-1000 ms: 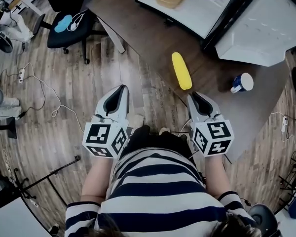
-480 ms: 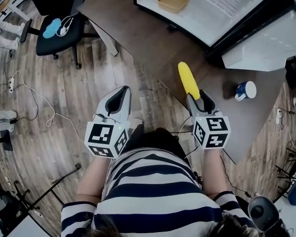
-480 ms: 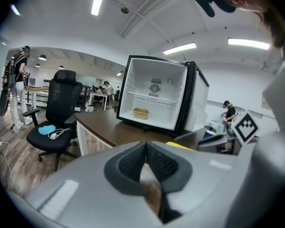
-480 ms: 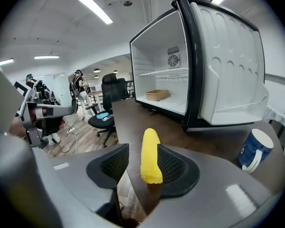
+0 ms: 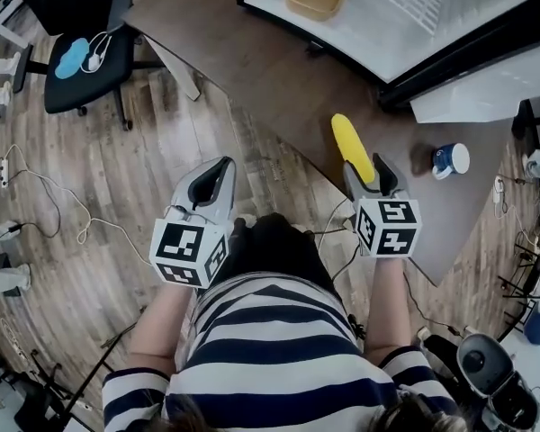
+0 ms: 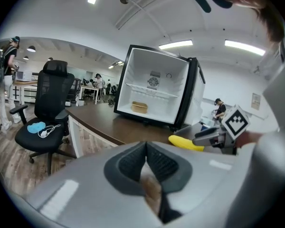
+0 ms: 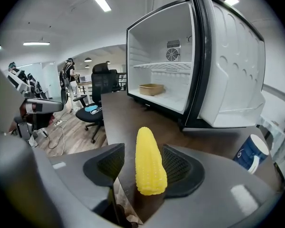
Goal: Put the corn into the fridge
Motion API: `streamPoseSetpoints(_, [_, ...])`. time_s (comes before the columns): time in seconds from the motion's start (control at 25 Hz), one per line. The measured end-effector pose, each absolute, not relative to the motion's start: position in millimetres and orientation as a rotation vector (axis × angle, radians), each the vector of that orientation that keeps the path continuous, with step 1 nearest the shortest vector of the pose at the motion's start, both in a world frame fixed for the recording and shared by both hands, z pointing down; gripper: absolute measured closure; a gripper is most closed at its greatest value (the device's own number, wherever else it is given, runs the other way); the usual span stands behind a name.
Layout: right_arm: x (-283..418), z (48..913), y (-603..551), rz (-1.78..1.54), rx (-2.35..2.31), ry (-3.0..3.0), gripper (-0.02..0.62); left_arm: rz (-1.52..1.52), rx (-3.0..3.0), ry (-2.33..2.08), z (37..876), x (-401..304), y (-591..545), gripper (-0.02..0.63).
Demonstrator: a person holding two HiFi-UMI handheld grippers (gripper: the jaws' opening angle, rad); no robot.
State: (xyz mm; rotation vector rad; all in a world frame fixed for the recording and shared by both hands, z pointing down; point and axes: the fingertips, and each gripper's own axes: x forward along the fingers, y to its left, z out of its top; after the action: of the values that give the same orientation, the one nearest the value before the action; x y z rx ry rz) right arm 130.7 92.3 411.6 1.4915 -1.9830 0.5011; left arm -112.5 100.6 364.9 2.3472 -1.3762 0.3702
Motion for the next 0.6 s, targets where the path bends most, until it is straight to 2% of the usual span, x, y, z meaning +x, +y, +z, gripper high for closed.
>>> streamPoseSetpoints(0.6, [136, 457, 61, 0.567, 1.273, -1.910, 0.325, 0.388, 2.325, -1.324, 384, -74, 55, 0.606])
